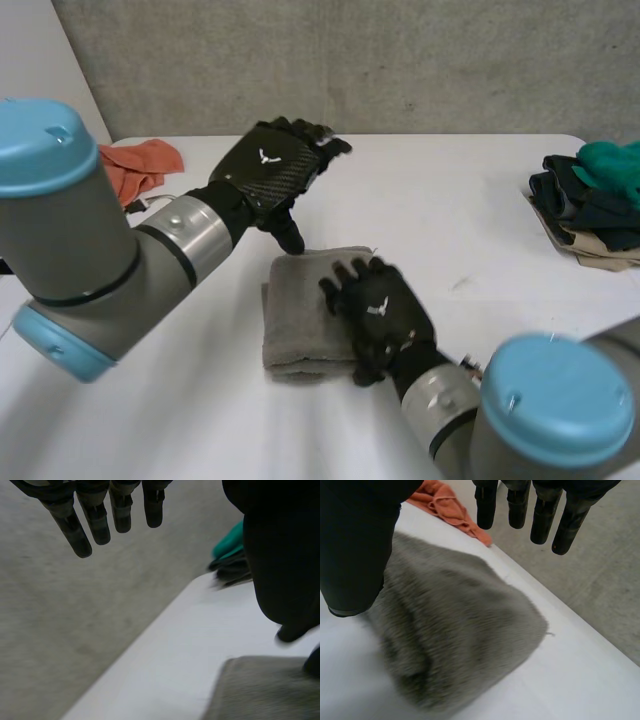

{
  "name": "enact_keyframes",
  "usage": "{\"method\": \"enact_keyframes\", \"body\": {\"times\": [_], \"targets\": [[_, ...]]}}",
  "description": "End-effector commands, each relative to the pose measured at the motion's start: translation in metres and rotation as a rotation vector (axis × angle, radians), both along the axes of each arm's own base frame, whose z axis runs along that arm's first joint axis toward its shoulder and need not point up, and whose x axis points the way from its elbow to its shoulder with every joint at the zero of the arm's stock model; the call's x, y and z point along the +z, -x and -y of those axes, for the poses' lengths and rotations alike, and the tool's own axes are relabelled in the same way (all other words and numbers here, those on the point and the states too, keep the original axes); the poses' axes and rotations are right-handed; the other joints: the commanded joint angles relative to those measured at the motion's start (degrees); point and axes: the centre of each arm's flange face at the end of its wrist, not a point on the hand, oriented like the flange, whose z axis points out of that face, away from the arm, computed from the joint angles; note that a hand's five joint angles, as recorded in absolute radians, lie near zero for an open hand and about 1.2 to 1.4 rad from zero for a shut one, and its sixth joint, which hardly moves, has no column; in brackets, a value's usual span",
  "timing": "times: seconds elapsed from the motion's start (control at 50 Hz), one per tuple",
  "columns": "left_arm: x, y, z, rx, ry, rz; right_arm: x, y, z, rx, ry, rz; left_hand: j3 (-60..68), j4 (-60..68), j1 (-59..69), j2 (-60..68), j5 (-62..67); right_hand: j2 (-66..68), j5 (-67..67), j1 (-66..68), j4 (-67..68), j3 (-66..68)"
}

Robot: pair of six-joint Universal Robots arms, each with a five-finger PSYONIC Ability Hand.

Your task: Fold the laundry.

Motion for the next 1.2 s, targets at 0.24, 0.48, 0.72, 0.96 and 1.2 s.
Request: {"method": "enact_keyframes", "body": {"times": [0.24, 0.48, 0.72, 0.96, 1.2], "targets": [[-0.015, -0.004, -0.001, -0.114, -0.190, -0.038, -0.052, -0.028, 0.022, -0.007, 0.138, -0.043, 2.6, 3.1, 3.9, 3.0, 2.2, 3.2, 2.6, 4.4, 2.6, 4.0], [-0.018, -0.005, -0.002, -0.114, -0.199, -0.037, -0.054, -0.041, 0.035, -0.005, 0.151, -0.029, 2.6, 3.1, 3.9, 3.0, 2.2, 14.3, 13.8, 15.5, 13.8, 15.1], [-0.020, -0.005, -0.003, -0.116, -0.205, -0.032, -0.045, -0.032, 0.032, -0.019, 0.103, -0.048, 4.3, 4.8, 5.6, 4.7, 3.9, -3.0, -3.5, -1.7, -3.5, -2.1], [-0.021, -0.005, -0.004, -0.115, -0.208, -0.029, -0.047, -0.028, 0.027, -0.006, 0.074, -0.074, 5.0, 5.4, 6.2, 5.4, 4.5, -3.0, -3.5, -1.7, -3.5, -2.1], [-0.022, -0.005, -0.004, -0.119, -0.208, -0.030, -0.054, -0.041, 0.041, -0.007, 0.092, -0.067, 5.2, 5.6, 6.4, 5.6, 4.7, -1.5, -2.1, -0.3, -2.1, -0.7]]}}
